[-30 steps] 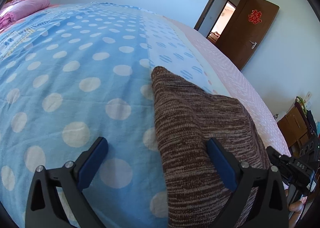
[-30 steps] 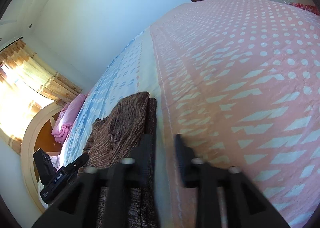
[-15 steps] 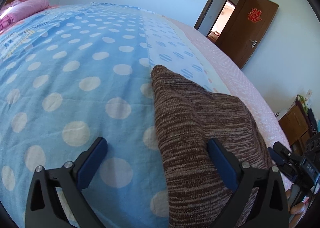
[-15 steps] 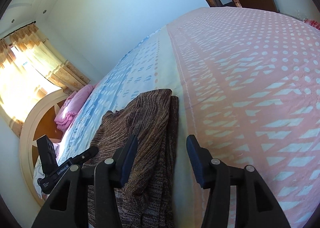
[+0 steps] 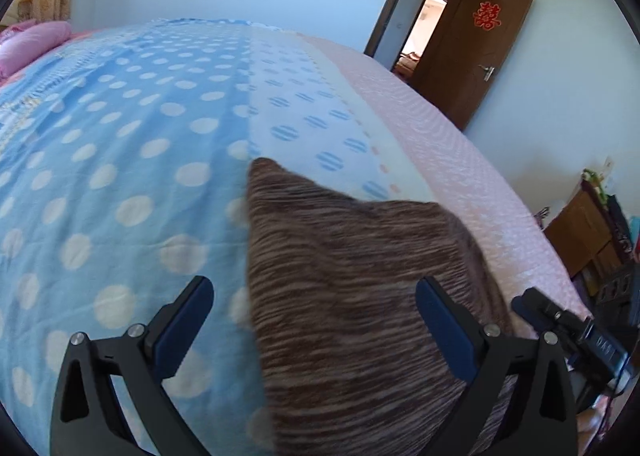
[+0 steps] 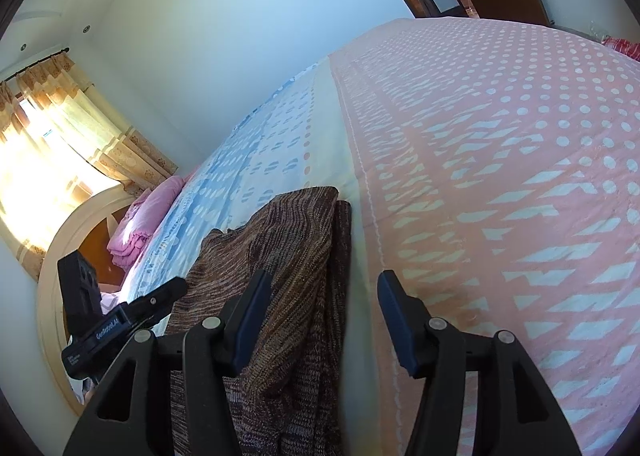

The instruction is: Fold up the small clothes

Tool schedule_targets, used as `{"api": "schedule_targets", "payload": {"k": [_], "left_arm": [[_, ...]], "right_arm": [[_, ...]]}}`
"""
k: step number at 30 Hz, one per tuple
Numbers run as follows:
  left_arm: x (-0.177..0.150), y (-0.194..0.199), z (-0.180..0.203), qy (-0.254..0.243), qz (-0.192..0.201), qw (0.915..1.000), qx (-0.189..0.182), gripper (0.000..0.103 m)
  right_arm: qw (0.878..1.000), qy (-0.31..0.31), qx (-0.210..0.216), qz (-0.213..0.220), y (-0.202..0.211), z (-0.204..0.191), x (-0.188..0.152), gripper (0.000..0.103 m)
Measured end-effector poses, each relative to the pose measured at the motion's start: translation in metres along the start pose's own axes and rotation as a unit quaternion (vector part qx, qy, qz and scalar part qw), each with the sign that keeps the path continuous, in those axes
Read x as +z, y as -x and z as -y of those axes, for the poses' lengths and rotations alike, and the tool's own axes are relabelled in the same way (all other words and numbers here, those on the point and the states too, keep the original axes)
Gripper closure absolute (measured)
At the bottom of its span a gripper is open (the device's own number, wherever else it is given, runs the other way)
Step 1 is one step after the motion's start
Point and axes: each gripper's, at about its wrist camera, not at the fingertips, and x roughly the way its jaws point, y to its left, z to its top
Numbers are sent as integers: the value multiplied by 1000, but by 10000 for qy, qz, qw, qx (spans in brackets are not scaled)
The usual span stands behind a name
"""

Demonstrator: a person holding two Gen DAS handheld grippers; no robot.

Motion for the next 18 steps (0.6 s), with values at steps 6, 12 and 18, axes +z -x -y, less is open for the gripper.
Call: {"api": "schedule_targets", "payload": {"k": [6, 12, 18], "left_arm": [[-8, -22, -14, 341, -225, 9987, -290, 4], [-11, -21, -9, 274, -187, 9993, -143, 11], [-10, -20, -12, 305, -204, 9992, -184, 10]], "right_arm": [[9999, 54, -2, -101, -7, -2, 2, 46], [9991, -20, -61, -413, -35, -1, 15, 43], [9951, 662, -42, -729, -65, -21, 24, 33]]}}
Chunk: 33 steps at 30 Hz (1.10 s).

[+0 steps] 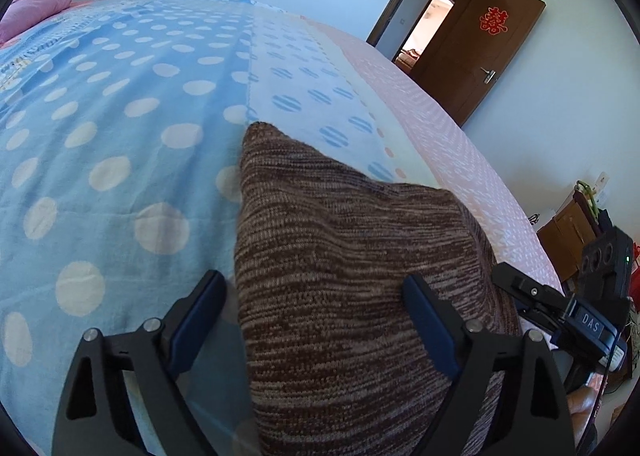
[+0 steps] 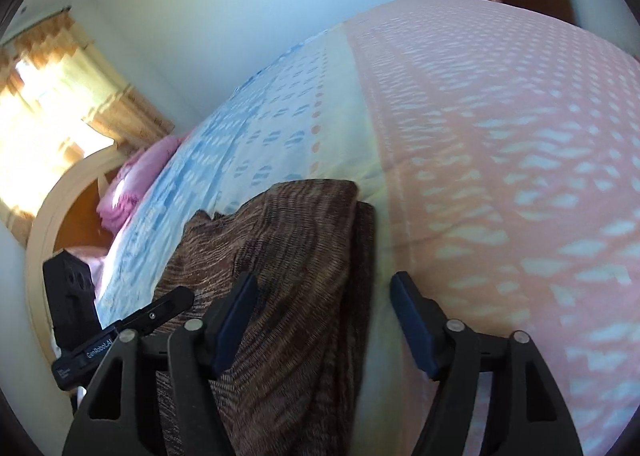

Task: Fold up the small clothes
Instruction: 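Lift the sweater bundle with both grippers and carry it along the bed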

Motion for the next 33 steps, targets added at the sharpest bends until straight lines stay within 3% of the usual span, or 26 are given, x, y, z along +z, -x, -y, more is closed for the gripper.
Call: {"api": "schedule_targets", "payload": {"k": [5, 6, 8, 9, 11, 13, 16, 20, 26, 33], "left_arm": [[1, 2, -5, 133, 28, 9995, -299, 4], [1, 2, -7, 198, 39, 9990, -391, 2], [1, 3, -9, 269, 65, 9984, -489, 2], [1, 2, -8, 254, 67, 9985, -483, 3], [1, 3, -7, 240, 96, 9989, -400, 10], [0, 4, -9, 332, 123, 9986, -396, 34], [1, 3, -17, 539, 142, 9973, -486, 50], [0, 4, -13, 456, 189, 9979, -428, 58], [-2, 14, -8, 264, 363, 9975, -541, 67], [-14, 68, 18, -174, 984, 9933, -581, 69]], "right_arm": [[9994, 103, 288, -169, -10, -2, 4, 32], [9991, 87, 367, -176, -10, -2, 4, 38], [9970, 50, 674, -365, -16, -3, 1, 62], [9962, 19, 760, -415, -18, -5, -1, 68], [9972, 137, 659, -326, -16, -10, -2, 74], [9980, 252, 542, -204, -13, -15, -5, 78], [9982, 532, 260, -40, -9, -27, -9, 79], [9940, 1018, -290, 267, 3, -48, -16, 81], [9762, 1754, -1009, 780, 39, -97, -41, 82], [9636, 1847, -1262, 1467, 103, -134, -70, 82]]}}
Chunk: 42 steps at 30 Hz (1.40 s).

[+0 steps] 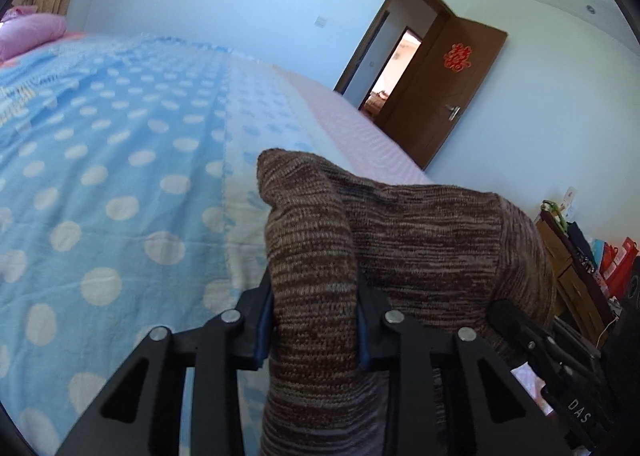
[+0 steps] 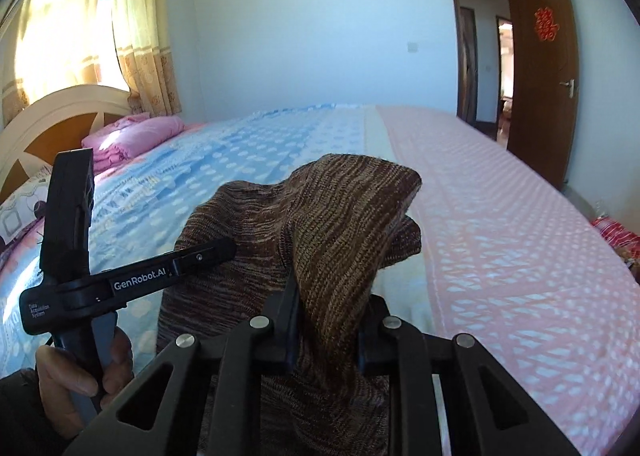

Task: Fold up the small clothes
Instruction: 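Lift the sweater bundle with both grippers and carry it along the bed, then lower the bundle onto the pink bedcover and open both grippers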

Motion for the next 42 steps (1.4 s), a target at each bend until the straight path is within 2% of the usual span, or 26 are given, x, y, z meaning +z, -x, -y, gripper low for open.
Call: {"api": "schedule_targets", "payload": {"k": [6, 11, 16, 19, 22, 27, 31, 35, 36, 37, 38, 39, 40, 42], "left_arm": [[12, 46, 35, -234, 283, 9985, -402, 70], [8, 69, 73, -457, 257, 9958, -752, 70], [1, 71, 113, -575, 70, 9905, -1249, 70], [-5, 61, 138, -669, -65, 9870, -1462, 70], [-16, 37, 163, -763, -232, 9843, -1576, 70], [-35, -21, 192, -978, -531, 9822, -1512, 70], [-49, -75, 209, -1198, -828, 9823, -1178, 70], [-59, -119, 215, -1438, -1191, 9799, -700, 70], [-60, -128, 213, -1445, -1294, 9791, -604, 67], [-61, -134, 210, -1379, -1430, 9786, -534, 59], [-60, -134, 205, -1257, -1514, 9791, -521, 56], [-59, -131, 202, -1163, -1546, 9796, -551, 49], [-56, -128, 196, -1079, -1601, 9794, -585, 42], [-51, -118, 185, -939, -1774, 9770, -716, 38]], "right_arm": [[9984, -152, -106, 532, 73, -1, 4, 82], [9956, -178, -363, 849, 129, 8, 6, 82], [9924, -199, -782, 931, 178, 30, 4, 82], [9899, -211, -1090, 882, 191, 49, -2, 82], [9869, -313, -1398, 737, 184, 74, -7, 82], [9818, -477, -1819, 268, 146, 126, -20, 82], [9754, -573, -2108, -303, 104, 173, -40, 82], [9714, -840, -2032, -895, 64, 212, -54, 81], [9695, -1009, -1968, -1059, 56, 221, -56, 79], [9682, -1249, -1833, -1155, 54, 231, -56, 78], [9682, -1430, -1715, -1127, 57, 237, -58, 70], [9667, -1567, -1705, -1090, 63, 243, -59, 60], [9636, -1676, -1792, -1063, 72, 249, -61, 57], [9598, -1968, -1801, -867, 100, 256, -69, 55]]}}
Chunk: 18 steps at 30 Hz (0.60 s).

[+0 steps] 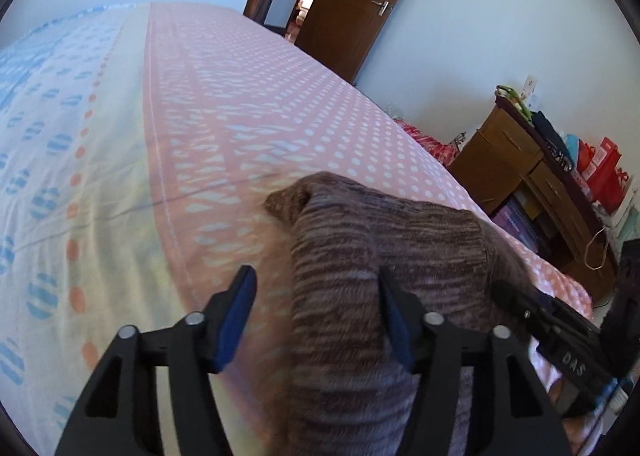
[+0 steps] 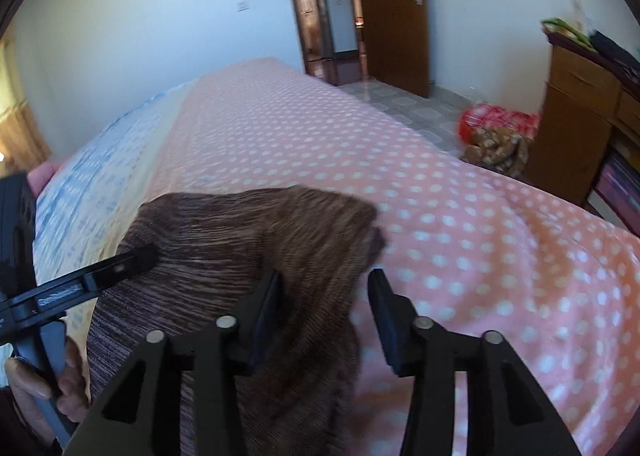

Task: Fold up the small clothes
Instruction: 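Lower the bundle onto the pink bedcover and open both grippers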

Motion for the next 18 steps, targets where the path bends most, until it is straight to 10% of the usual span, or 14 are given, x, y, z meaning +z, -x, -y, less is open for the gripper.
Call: {"api": "schedule_targets", "payload": {"k": [11, 18], "left_arm": [[-73, 50, -31, 447, -325, 9942, -927, 28], [-87, 54, -9, 87, -363, 9963, -769, 18]], "right_arm": [[9928, -657, 970, -246, 79, 8, -90, 42], [9939, -379, 901, -520, 68, -18, -104, 42]]}}
